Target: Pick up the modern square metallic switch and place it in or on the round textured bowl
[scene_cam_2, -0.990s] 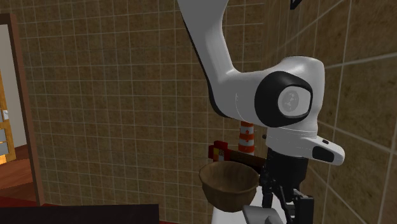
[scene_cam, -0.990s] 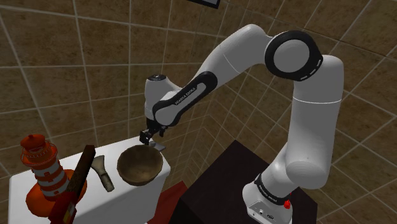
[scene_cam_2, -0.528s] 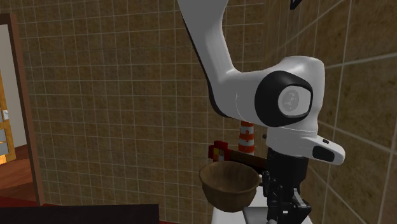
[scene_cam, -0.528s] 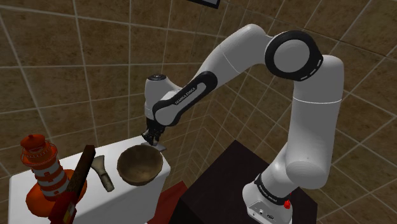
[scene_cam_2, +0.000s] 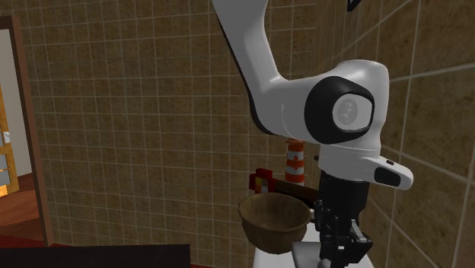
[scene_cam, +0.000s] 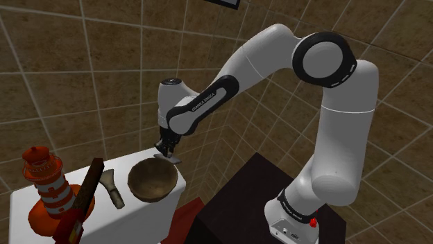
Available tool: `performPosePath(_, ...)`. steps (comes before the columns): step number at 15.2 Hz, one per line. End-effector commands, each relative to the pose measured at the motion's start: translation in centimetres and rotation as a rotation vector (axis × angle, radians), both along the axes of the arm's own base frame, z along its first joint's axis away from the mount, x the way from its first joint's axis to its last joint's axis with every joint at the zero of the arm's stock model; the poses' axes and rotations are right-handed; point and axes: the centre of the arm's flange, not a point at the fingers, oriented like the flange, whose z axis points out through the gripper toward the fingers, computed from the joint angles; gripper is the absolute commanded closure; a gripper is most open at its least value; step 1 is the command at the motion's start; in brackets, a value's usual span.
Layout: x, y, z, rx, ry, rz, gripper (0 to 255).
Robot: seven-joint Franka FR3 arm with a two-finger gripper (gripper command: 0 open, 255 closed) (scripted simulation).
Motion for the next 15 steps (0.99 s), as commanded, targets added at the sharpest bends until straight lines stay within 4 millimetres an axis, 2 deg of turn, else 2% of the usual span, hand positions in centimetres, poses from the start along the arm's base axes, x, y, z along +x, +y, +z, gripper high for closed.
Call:
performPosePath(1,0.0,-0.1,1.0,0.000,0.000,0.000,255)
performPosePath(15,0.0,-0.1,8.4,0.000,0.000,0.000,255)
